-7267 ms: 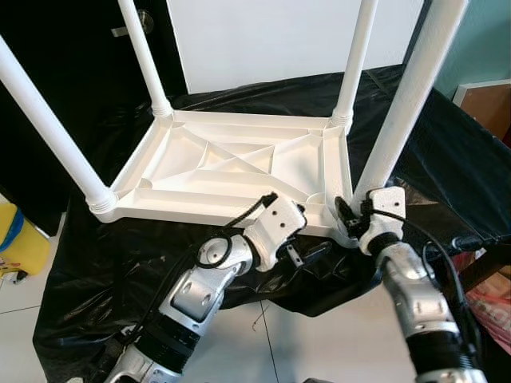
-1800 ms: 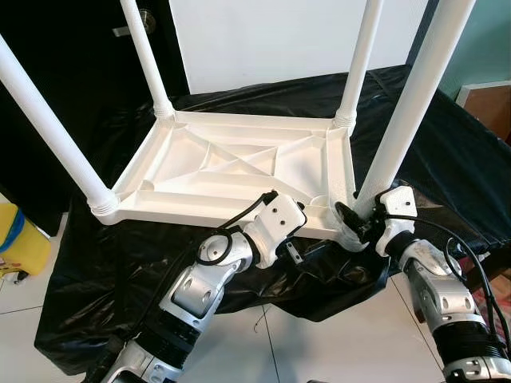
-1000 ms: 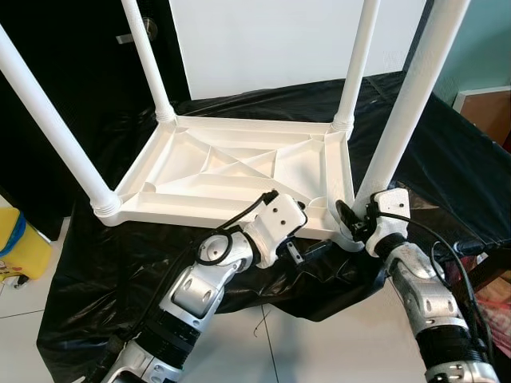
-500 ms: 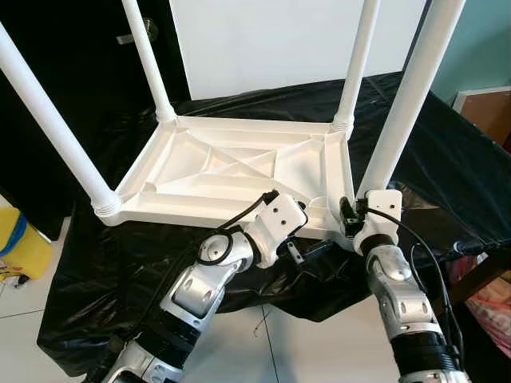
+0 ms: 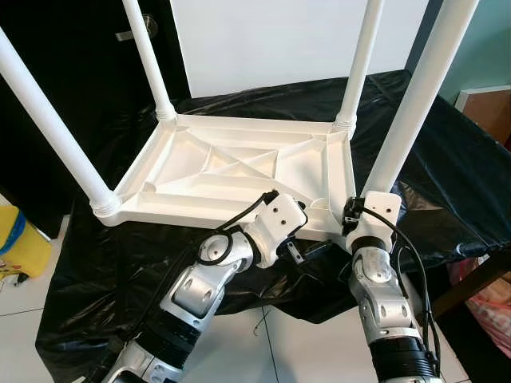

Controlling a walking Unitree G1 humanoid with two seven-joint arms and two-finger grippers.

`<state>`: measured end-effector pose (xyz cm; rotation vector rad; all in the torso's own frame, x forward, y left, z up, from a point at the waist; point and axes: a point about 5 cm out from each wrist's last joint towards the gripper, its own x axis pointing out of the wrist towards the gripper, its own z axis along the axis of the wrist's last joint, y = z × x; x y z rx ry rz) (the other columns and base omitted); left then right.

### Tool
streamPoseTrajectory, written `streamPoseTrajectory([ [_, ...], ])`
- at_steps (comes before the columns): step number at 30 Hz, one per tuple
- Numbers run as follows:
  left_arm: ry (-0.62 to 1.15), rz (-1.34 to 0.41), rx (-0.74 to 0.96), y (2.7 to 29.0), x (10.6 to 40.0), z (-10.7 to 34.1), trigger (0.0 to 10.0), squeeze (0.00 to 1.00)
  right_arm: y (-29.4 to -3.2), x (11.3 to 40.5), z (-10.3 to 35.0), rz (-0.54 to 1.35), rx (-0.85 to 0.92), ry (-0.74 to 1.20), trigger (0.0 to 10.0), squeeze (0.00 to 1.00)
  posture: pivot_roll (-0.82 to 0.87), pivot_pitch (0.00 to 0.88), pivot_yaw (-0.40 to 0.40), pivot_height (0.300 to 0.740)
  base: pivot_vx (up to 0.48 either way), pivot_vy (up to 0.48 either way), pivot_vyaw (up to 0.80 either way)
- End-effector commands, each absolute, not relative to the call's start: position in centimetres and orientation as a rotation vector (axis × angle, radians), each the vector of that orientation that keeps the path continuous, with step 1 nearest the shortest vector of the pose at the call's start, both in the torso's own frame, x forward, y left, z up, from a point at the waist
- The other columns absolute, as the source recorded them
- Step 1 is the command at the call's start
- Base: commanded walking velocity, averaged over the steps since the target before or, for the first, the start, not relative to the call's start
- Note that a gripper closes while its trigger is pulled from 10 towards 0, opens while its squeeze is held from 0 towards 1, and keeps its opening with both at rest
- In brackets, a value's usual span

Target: Building children table

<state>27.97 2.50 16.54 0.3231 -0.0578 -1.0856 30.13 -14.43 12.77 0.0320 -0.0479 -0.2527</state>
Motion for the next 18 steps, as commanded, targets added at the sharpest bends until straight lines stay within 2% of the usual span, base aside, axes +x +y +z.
streamPoseTrajectory([
  [1,-0.045,-1.08,0.327,2.7,27.9,16.2,10.0,0.0,-13.9,29.9,12.4,-0.245,0.074,-0.018,10.0,0.0,-0.16,0.04,-0.012,0.74,0.0,0.0,0.0],
  [3,-0.044,-1.08,0.326,2.7,27.9,16.2,10.0,0.0,-13.8,29.8,12.4,-0.246,0.072,-0.02,10.0,0.0,-0.16,0.04,-0.011,0.74,0.0,0.0,0.0],
  [4,-0.044,-1.08,0.327,2.7,27.9,16.2,10.0,0.0,-13.9,29.8,12.6,-0.246,0.069,-0.028,10.0,0.27,-0.16,0.04,-0.011,0.74,0.0,0.0,0.0],
  [5,-0.044,-1.081,0.327,2.7,28.0,16.2,10.0,0.0,-14.0,29.8,12.7,-0.248,0.067,-0.037,10.0,0.58,-0.16,0.043,-0.01,0.74,0.0,0.0,0.0],
  [6,-0.044,-1.081,0.327,2.7,28.0,16.2,10.0,0.0,-14.0,29.8,12.7,-0.248,0.067,-0.037,10.0,0.58,-0.16,0.043,-0.01,0.74,0.0,0.0,0.0],
  [7,-0.044,-1.082,0.327,2.6,28.0,16.2,10.0,0.0,-14.1,29.9,12.8,-0.249,0.066,-0.043,10.0,1.0,-0.16,0.043,-0.01,0.74,0.0,0.0,0.0],
  [18,-0.047,-1.081,0.324,2.5,28.1,16.3,10.0,0.0,-15.7,29.1,13.3,-0.068,0.055,-0.139,10.0,1.0,-0.17,0.046,-0.011,0.74,0.0,0.0,0.0],
])
